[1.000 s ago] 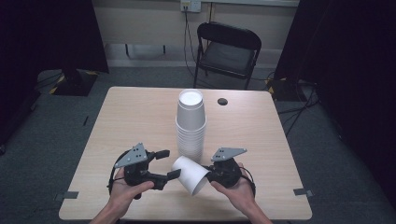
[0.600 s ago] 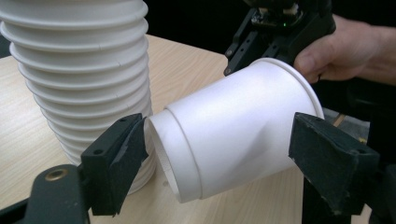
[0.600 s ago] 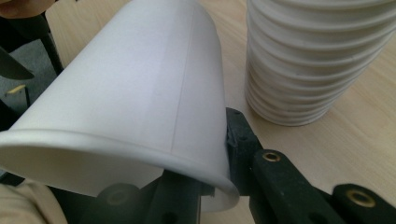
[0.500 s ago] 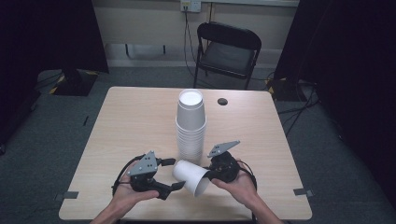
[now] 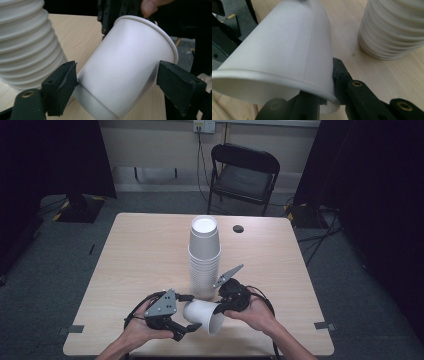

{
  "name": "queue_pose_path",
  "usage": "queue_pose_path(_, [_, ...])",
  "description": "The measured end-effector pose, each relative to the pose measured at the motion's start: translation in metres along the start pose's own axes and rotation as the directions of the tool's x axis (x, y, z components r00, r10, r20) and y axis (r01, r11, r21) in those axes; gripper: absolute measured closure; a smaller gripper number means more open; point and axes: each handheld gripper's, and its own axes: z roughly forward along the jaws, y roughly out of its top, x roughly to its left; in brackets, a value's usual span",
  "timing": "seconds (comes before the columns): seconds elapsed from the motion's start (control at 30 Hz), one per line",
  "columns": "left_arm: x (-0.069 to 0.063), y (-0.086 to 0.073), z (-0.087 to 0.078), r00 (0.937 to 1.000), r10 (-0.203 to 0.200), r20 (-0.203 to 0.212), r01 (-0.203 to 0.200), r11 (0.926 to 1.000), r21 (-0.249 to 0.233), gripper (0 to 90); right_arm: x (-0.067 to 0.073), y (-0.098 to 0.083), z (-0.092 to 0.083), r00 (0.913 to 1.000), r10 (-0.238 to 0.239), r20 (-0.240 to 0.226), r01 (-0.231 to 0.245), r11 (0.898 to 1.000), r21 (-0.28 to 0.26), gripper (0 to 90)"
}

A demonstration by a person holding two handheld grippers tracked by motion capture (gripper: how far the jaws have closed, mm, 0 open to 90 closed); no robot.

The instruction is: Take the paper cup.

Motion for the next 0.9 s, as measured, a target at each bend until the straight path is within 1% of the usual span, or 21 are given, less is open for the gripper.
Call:
queue_pose_path(0.1, [-0.001,-0.001,0.002,0.9993,0.024,0.03,-0.025,0.9997,0.009,15.7,0.0,0.004,0.003,0.9997,-0.021,-0.009,0.021,0.999,0.044,84.5])
queue_pose_path(0.13, [-0.002,-0.001,0.003,0.9989,0.03,0.037,-0.031,0.9995,0.009,15.6,0.0,0.004,0.004,0.9997,-0.013,-0.021,0.014,0.998,0.056,84.5])
queue_pose_path(0.2, [-0.004,-0.001,0.005,0.9968,0.067,0.043,-0.068,0.9975,0.02,15.4,-0.001,0.006,0.005,0.9993,-0.021,-0.031,0.023,0.997,0.075,84.5])
queue_pose_path(0.27, [-0.005,-0.001,0.007,0.9946,0.085,0.059,-0.087,0.9957,0.031,15.1,-0.001,0.009,0.006,0.9989,-0.025,-0.041,0.029,0.995,0.099,84.5])
queue_pose_path(0.33, [-0.007,-0.001,0.01,0.9933,0.088,0.076,-0.091,0.9952,0.036,14.1,-0.001,0.01,0.008,0.9986,-0.021,-0.049,0.027,0.992,0.12,84.6])
queue_pose_path(0.37, [-0.008,0.0,0.011,0.9899,0.114,0.084,-0.119,0.9912,0.057,13.3,0.001,0.011,0.008,0.9986,-0.005,-0.052,0.012,0.99,0.137,84.6])
queue_pose_path(0.4, [-0.009,0.0,0.013,0.9873,0.131,0.09,-0.137,0.9884,0.066,12.4,0.0,0.012,0.01,0.998,-0.003,-0.063,0.013,0.988,0.152,84.6])
queue_pose_path(0.47, [-0.011,0.001,0.016,0.9831,0.153,0.1,-0.163,0.9813,0.102,10.6,0.001,0.014,0.011,0.9969,0.006,-0.078,0.007,0.985,0.174,84.6])
queue_pose_path(0.5, [-0.012,0.002,0.019,0.982,0.157,0.105,-0.169,0.9793,0.111,9.9,0.001,0.014,0.012,0.9967,0.007,-0.081,0.008,0.984,0.18,84.6])
queue_pose_path(0.53, [-0.013,0.003,0.02,0.9785,0.175,0.108,-0.188,0.9747,0.121,9.4,0.001,0.016,0.013,0.9964,0.012,-0.084,0.004,0.982,0.188,84.6])
queue_pose_path(0.57, [-0.014,0.004,0.022,0.9773,0.183,0.106,-0.197,0.9716,0.131,8.8,0.001,0.017,0.014,0.9959,0.014,-0.089,0.003,0.981,0.196,84.6])
queue_pose_path(0.6, [-0.014,0.005,0.024,0.9774,0.182,0.108,-0.196,0.9697,0.145,7.8,0.001,0.018,0.014,0.9957,0.024,-0.089,-0.006,0.98,0.201,84.6])
queue_pose_path(0.63, [-0.014,0.006,0.025,0.9776,0.181,0.108,-0.195,0.97,0.145,7.1,0.001,0.019,0.014,0.9958,0.025,-0.088,-0.007,0.979,0.204,84.6])
queue_pose_path(0.67, [-0.014,0.006,0.026,0.9762,0.19,0.105,-0.204,0.967,0.152,6.8,0.0,0.02,0.015,0.9953,0.028,-0.093,-0.008,0.979,0.206,84.6])
queue_pose_path(0.7, [-0.014,0.006,0.027,0.9765,0.19,0.101,-0.204,0.9666,0.154,6.7,-0.001,0.02,0.015,0.9949,0.036,-0.094,-0.016,0.979,0.205,84.6])
queue_pose_path(0.73, [-0.015,0.006,0.028,0.9748,0.2,0.099,-0.214,0.9622,0.168,6.9,-0.001,0.021,0.015,0.9947,0.045,-0.093,-0.025,0.977,0.213,84.6])
queue_pose_path(0.77, [-0.017,0.005,0.029,0.9734,0.21,0.091,-0.223,0.9603,0.167,7.5,-0.001,0.021,0.015,0.9945,0.044,-0.095,-0.022,0.976,0.218,84.6])
queue_pose_path(0.8, [-0.017,0.006,0.03,0.9688,0.229,0.096,-0.243,0.9524,0.184,7.5,-0.001,0.022,0.015,0.994,0.052,-0.096,-0.03,0.974,0.223,84.6])
queue_pose_path(0.83, [-0.019,0.005,0.031,0.9664,0.238,0.097,-0.253,0.9488,0.19,7.7,-0.001,0.022,0.016,0.9939,0.055,-0.096,-0.031,0.973,0.23,84.6])
queue_pose_path(0.87, [-0.02,0.005,0.032,0.964,0.251,0.089,-0.264,0.9435,0.201,8.3,0.0,0.022,0.017,0.9937,0.056,-0.097,-0.032,0.971,0.235,84.6])
queue_pose_path(0.9, [-0.02,0.005,0.033,0.9628,0.257,0.082,-0.269,0.9401,0.209,8.3,0.0,0.022,0.018,0.9936,0.062,-0.095,-0.038,0.972,0.232,84.6])
